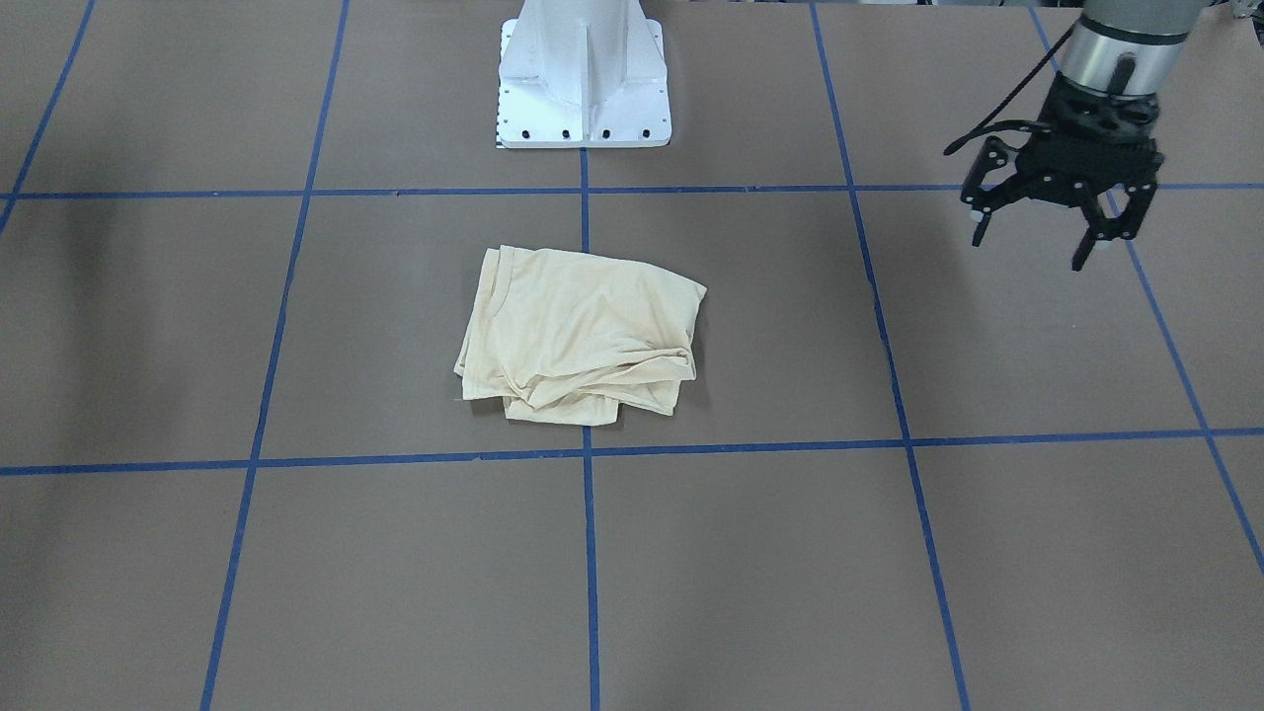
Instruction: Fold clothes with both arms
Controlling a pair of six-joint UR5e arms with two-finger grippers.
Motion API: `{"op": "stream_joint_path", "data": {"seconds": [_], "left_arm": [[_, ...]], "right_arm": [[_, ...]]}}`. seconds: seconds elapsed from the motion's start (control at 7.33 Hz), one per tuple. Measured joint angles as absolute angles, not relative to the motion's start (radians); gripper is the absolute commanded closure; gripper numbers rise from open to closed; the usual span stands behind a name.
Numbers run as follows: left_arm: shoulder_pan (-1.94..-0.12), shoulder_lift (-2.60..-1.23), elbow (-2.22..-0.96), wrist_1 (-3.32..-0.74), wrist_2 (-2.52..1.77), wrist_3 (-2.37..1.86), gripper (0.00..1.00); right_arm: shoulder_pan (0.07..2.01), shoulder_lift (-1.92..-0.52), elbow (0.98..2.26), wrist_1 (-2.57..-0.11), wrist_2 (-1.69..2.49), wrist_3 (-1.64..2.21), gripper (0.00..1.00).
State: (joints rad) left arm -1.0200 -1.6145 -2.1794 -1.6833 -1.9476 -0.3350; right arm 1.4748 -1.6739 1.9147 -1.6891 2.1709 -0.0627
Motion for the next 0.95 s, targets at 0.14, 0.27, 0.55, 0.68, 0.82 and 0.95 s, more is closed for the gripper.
{"op": "stream_joint_path", "data": {"seconds": [0.14,0.27,0.55,0.68,0.82,0.95], "left_arm": [[-1.115,-1.573,-2.158,-1.683,-2.007,-0.248,0.0],[-1.197,-1.539,-2.111,-1.683,-2.046,-0.207,0.0],[-1.35,-1.499,-1.983,-1.687,-2.144,-0.103,0.0],[-1.422,-1.494,-1.927,-1.672,-2.211,-0.019,0.0],[-1.462,-1.485,-1.891,-1.646,-2.261,0.032,0.0],[-1.489,-1.465,-1.878,-1.629,-2.283,0.069,0.0]], "right_arm": [[1.557,-1.735,1.892,-1.689,2.194,-0.142,0.0],[1.602,-1.776,1.884,-1.688,2.202,-0.168,0.0],[1.628,-1.795,1.883,-1.68,2.208,-0.097,0.0],[1.628,-1.797,1.882,-1.658,2.209,-0.06,0.0],[1.615,-1.8,1.88,-1.627,2.21,-0.02,0.0],[1.581,-1.802,1.878,-1.596,2.21,0.028,0.0]]}}
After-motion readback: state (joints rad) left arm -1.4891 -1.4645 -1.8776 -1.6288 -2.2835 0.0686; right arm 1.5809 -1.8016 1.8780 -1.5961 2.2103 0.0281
